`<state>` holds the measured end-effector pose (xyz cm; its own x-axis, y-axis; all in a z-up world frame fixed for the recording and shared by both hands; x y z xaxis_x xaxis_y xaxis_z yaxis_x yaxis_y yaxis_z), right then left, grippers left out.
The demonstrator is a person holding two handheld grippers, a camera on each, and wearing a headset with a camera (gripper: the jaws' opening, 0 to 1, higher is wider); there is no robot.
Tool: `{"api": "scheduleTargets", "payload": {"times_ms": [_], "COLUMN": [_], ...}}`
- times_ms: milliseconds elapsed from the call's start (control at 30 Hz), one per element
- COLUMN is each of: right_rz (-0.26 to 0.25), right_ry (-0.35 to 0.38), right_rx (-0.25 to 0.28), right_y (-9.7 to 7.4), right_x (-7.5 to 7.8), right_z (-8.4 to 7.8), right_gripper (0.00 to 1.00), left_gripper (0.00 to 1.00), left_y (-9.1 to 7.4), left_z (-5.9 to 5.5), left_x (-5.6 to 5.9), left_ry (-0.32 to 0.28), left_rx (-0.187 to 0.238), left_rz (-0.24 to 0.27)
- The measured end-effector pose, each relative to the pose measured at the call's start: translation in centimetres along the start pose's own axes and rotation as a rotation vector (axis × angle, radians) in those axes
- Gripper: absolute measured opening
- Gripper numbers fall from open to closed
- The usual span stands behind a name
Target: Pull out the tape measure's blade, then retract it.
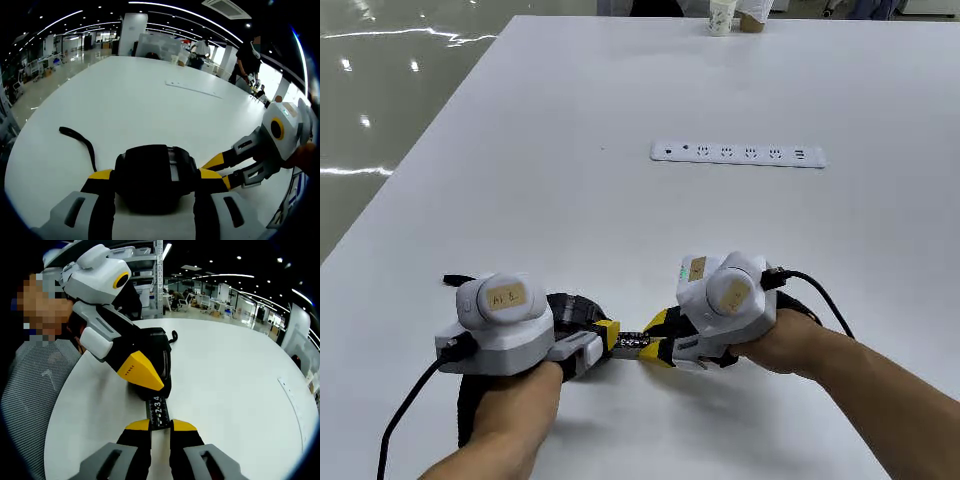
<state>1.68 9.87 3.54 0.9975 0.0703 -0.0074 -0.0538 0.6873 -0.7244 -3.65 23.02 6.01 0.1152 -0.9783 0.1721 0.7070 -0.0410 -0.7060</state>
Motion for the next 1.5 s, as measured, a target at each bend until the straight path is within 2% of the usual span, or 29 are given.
{"api": "scheduleTargets", "payload": {"times_ms": [900, 1500], "right_rz": [0.000, -0.006], "right_ry": [-0.016, -0.025], "right_rx": [0.021, 0.014], "right_y": [1.9, 2.0], "right_x": [-0.4, -0.5], "right_z": [1.9, 1.9], "right_gripper": [0.10, 0.11], "left_gripper": [0.59, 0.61], "left_y": [-0.1, 0.0], "left_z": [0.0, 0.0], "left_x": [-0.1, 0.1], "left_ry": [-0.009, 0.004], "left_rx": [-0.004, -0.015], "left_rz": [-0.009, -0.008]}}
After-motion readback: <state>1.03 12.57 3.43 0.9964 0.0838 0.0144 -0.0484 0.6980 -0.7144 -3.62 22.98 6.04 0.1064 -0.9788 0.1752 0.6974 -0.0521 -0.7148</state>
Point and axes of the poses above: the centre of the closed fingertips' face, and the gripper's own axes: y roughly forward along the fingers, x roughly to its right, z roughly out of its top, the point moved 7 cm from there along -y, roughly backward along the fingers, and after that the axes turned 3 degrees about -x, right-handed, at the moved point
